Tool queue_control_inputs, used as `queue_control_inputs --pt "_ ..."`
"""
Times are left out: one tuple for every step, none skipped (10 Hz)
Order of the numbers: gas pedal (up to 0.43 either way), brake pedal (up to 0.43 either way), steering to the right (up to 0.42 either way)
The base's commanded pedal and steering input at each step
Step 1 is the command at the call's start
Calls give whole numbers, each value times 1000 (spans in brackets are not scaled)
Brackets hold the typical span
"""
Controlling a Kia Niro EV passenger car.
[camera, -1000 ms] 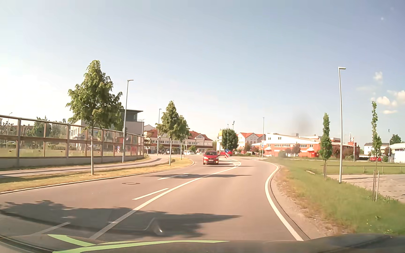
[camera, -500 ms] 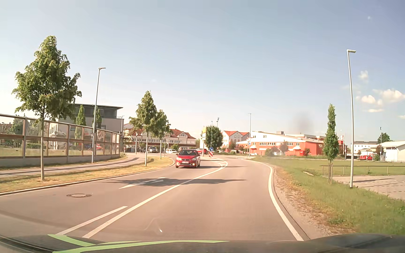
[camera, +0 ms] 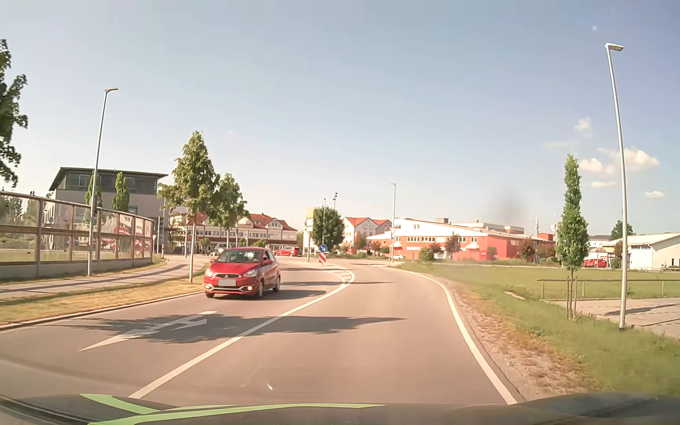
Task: Follow the waypoints while adhering to traffic rules and regulations
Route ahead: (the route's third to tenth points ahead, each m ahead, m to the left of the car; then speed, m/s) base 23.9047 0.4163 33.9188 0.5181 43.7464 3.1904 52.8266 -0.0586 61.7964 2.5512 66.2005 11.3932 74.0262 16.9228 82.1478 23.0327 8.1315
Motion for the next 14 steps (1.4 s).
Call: queue_control_inputs --pt "28 0 73" --pt "0 0 72" --pt "0 0 71" --pt "0 0 69" --pt "0 0 69" --pt "0 0 68" --pt "0 0 66" --pt "0 0 61" --pt "8 0 49" --pt "8 0 39" --pt "8 0 33" --pt "20 0 27" --pt "28 0 19" --pt "39 0 14"
